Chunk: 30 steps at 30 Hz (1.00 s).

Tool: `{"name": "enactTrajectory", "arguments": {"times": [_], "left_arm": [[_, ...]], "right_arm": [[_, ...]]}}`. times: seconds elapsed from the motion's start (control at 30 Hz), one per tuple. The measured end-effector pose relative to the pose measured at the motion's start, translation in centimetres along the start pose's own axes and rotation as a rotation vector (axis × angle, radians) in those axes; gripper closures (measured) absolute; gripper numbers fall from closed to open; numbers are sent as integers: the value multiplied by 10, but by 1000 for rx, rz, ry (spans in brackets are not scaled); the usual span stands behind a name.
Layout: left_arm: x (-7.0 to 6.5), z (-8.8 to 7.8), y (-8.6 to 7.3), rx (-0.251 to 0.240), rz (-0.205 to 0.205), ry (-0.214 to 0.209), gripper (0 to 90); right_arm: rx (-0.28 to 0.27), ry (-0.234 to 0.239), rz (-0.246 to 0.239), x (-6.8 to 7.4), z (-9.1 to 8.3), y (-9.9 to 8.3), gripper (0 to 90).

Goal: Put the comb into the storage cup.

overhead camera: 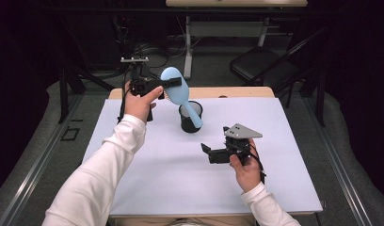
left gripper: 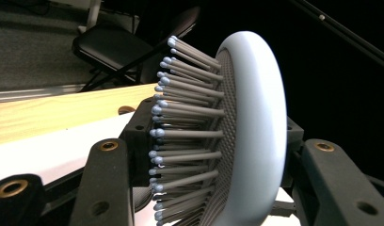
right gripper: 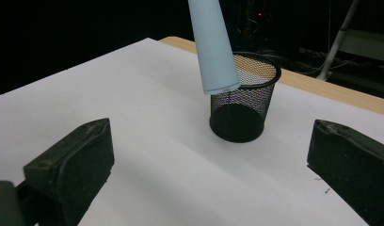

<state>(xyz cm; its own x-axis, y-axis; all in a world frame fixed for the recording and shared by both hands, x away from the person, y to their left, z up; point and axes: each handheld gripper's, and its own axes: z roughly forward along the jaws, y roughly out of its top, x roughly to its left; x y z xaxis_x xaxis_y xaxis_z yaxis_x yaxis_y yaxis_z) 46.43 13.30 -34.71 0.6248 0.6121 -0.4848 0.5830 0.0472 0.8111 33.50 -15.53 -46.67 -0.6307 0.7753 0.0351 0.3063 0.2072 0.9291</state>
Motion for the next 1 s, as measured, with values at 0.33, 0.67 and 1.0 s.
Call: {"name": "enactTrajectory", "arguments": {"times": [0.33, 0.67, 1.0], "left_arm": [[-2, 2, 7, -13, 14, 28, 489], [5, 4, 11, -24, 0, 54, 489], [12, 4, 13, -41, -10, 87, 488]], "right_arm": [[0, 0, -1, -1, 0, 0, 7], [-2, -2, 4, -1, -1, -1, 12], [1, -4, 4, -1, 0, -1, 15]]}}
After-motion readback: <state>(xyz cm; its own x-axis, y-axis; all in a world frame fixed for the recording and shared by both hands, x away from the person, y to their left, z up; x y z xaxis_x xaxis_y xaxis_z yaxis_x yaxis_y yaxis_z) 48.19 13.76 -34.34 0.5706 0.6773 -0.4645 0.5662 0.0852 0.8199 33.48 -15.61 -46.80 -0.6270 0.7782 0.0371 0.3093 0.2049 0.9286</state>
